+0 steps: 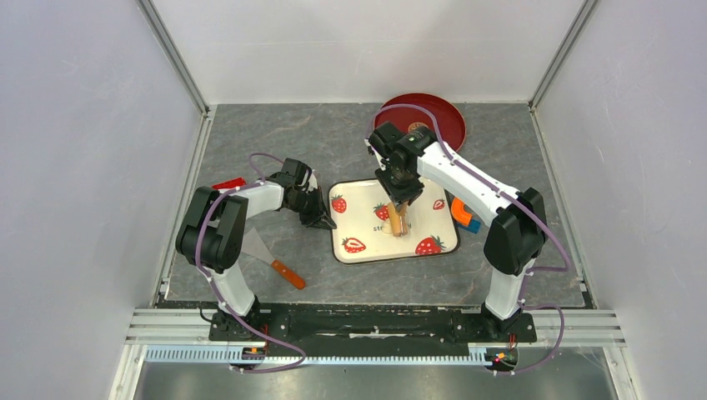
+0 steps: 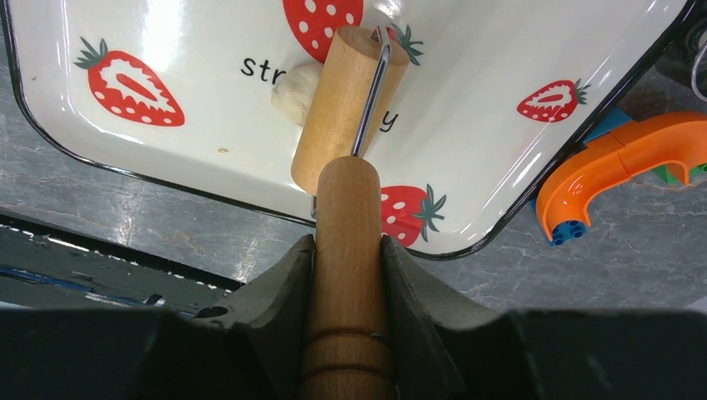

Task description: Roll out the dumpling wrappers from the dough

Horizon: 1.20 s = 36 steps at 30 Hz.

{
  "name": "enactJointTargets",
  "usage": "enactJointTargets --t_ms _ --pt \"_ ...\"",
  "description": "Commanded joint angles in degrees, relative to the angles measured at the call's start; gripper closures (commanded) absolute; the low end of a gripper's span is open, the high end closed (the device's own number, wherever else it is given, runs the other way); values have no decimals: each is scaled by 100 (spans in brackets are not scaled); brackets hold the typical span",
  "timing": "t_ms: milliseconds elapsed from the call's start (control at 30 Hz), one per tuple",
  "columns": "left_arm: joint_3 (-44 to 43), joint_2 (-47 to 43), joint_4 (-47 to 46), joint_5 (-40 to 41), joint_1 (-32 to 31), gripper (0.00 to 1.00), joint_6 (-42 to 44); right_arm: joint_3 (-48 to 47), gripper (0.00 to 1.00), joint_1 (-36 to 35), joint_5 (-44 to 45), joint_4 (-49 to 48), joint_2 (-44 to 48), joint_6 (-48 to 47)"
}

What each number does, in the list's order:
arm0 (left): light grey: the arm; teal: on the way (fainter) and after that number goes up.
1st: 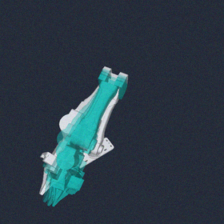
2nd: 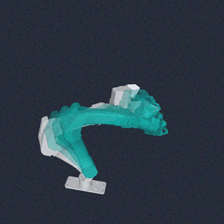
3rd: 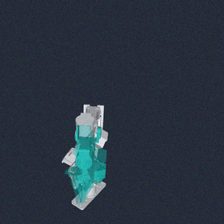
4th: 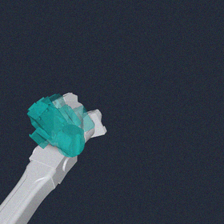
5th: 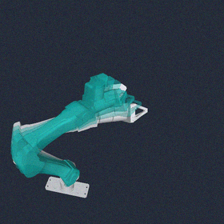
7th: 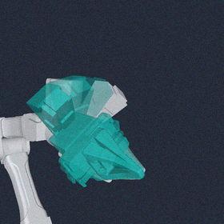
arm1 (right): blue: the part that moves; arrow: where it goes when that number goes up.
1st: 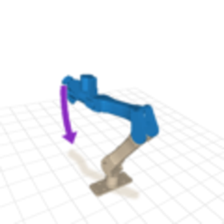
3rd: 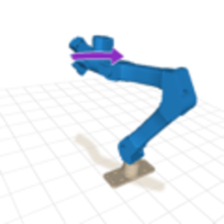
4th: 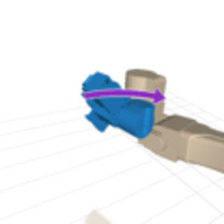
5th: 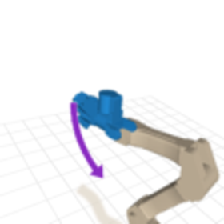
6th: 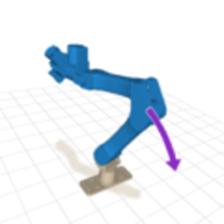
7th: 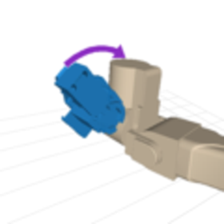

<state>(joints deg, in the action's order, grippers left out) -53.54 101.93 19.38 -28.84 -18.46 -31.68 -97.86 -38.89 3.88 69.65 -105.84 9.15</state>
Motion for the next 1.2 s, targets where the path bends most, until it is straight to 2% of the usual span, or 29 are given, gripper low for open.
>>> enactJointTargets --t_ms 0,700,1167 --pt "168 407 235 757 -153 98 203 113 100 -140 -641 -385 -50 68" --pt "151 448 233 759 -171 98 192 424 100 -355 -989 -715 -41 219" --pt "151 457 237 757 -210 98 181 957 100 -410 -1097 -1047 2 269"
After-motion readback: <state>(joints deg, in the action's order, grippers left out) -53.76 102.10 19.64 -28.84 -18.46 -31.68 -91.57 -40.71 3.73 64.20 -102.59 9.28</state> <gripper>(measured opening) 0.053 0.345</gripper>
